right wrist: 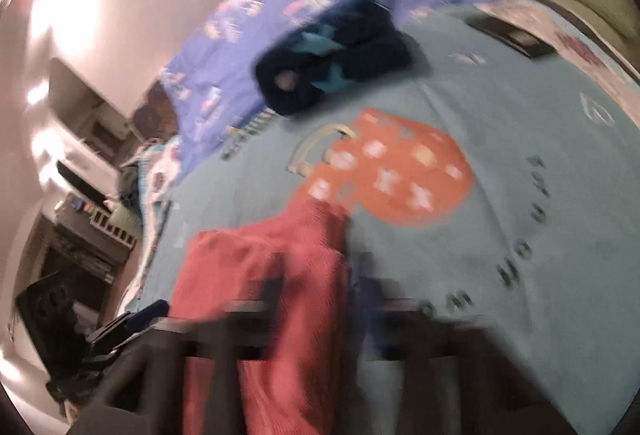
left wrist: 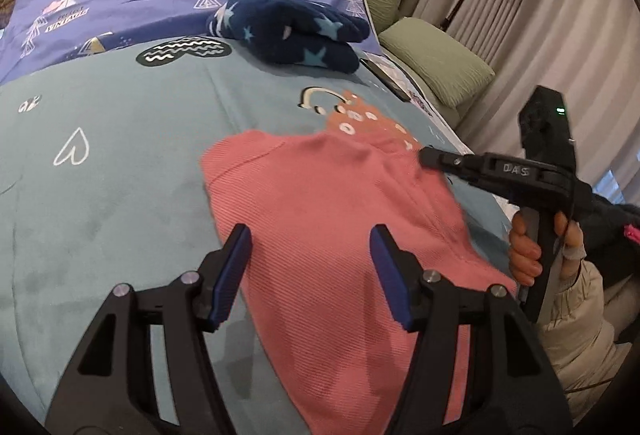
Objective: Fold small clothes
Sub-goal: 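Open both tools and release the folded pink sweater onto the blanket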
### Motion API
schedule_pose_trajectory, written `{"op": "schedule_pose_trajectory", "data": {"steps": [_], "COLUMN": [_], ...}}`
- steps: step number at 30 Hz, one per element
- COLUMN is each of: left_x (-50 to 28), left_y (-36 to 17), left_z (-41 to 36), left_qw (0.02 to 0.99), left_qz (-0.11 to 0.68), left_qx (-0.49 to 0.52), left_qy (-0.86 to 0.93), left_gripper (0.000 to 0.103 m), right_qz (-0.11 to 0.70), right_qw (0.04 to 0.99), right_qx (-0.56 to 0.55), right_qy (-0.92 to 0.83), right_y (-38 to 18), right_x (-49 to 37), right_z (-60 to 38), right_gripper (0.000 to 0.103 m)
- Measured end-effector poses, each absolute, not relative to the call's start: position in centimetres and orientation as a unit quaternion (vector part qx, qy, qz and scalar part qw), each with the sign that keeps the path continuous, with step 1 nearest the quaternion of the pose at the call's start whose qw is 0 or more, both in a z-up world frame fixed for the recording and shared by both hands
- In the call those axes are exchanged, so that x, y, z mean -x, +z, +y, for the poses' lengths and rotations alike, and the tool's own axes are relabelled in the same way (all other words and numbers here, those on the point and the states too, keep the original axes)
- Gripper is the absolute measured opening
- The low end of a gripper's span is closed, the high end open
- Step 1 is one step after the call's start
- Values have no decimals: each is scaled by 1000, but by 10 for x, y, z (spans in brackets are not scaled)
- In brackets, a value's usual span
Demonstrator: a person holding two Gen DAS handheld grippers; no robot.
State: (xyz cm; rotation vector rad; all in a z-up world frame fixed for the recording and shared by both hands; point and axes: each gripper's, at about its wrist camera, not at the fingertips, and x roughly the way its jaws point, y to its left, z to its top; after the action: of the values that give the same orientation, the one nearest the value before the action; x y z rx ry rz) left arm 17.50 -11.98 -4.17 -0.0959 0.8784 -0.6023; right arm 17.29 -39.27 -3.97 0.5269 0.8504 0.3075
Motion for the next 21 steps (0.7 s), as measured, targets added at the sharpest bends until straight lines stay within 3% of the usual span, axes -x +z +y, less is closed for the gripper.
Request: {"op": "schedule_pose_trajectory", "data": {"steps": [4, 11, 16, 19, 21], "left_x": [-181, -192, -183, -177, -178], "left_y": [-45, -71, -58, -57, -64], "left_z": [-116, -112, -108, -109, -113], "left_qw": [867, 863, 872, 874, 871], "left_qz": [406, 433, 419, 411, 425], "left_qx": [44, 48, 44, 39, 25], "left_qy": [-286, -254, -249, -257, -243], "left_gripper": [63, 63, 63, 64, 64], "right_qz": [312, 430, 382, 354, 371], "right_qw": [888, 877, 891, 885, 875], "right_qx": [-267, -200, -225, -228, -205], "right_qy": [207, 78, 97, 198, 234], "right_y": [-11, -69, -39, -16, -20], "right_x": [-162, -194, -158, -118, -100], "right_z": [-392, -396, -405, -386, -368], "right_gripper": [3, 7, 11, 11, 12]}}
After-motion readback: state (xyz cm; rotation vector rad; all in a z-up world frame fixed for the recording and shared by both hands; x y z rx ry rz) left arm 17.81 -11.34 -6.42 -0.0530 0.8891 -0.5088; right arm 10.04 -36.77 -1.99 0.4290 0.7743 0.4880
